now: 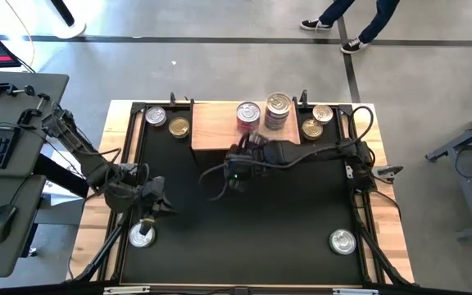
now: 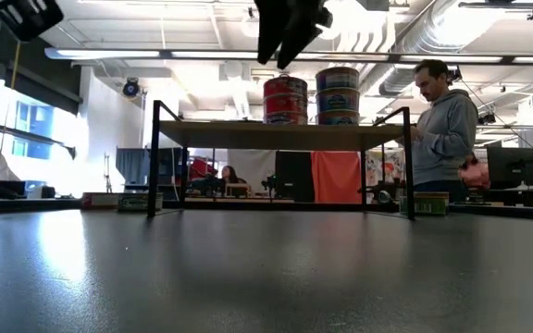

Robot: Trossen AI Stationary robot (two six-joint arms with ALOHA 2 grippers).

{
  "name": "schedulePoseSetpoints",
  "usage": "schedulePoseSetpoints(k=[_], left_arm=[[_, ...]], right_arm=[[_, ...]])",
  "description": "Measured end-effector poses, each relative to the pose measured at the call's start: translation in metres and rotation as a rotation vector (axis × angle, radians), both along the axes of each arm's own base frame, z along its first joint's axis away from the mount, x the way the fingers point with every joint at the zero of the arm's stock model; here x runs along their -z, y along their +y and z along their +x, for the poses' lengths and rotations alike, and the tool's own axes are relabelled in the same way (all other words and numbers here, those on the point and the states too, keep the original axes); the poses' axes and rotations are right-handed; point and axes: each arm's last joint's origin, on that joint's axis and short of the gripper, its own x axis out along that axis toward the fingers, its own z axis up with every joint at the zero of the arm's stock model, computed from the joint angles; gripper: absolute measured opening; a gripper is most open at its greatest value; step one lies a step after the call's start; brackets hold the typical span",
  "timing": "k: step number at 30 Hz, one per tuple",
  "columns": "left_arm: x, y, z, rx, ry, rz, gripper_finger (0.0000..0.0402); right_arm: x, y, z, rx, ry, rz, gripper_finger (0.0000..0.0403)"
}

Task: Stack canned seafood by type on shelf
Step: Stack the red tuna can on top of the red tuna can on the shelf

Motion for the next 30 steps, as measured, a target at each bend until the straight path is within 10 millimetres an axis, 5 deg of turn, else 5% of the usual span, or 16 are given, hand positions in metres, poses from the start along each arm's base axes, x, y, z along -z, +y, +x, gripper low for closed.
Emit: schedulePoseSetpoints(k=[5,11,14,17,20,26,30], left_arm=[[0.006,0.004,0.012,0.042,0.051,0.022,0.0],[0.007,0.004,0.025,0.107,0.032,0.025,0.0],[0.006,0.004,0.029,0.126,0.013,-0.004,0.0],[0.005,0.004,0.03,0.129,0.008,-0.011,0.0],[0.005,0.005,0.03,0.135,0.004,0.004,0.0],[-0.003,0.018,0.033,-0.028,-0.025,-0.056,0.0],[-0.031,0.039,0.044,-0.162,-0.079,-0.077,0.0]], right_arm=[[0.016,0.043,-0.01,-0.097,0.094,0.204,0.0264],[0.063,0.1,-0.045,-0.046,0.37,0.395,0.0253],[0.096,0.124,-0.073,0.065,0.542,0.416,0.0206],[0.114,0.136,-0.1,0.206,0.618,0.441,0.0115],[0.117,0.129,-0.127,0.41,0.612,0.438,0.0021],[0.101,0.084,-0.165,0.647,0.302,0.528,0.0004],[0.096,0.056,-0.186,0.702,0.092,0.587,0.0008]])
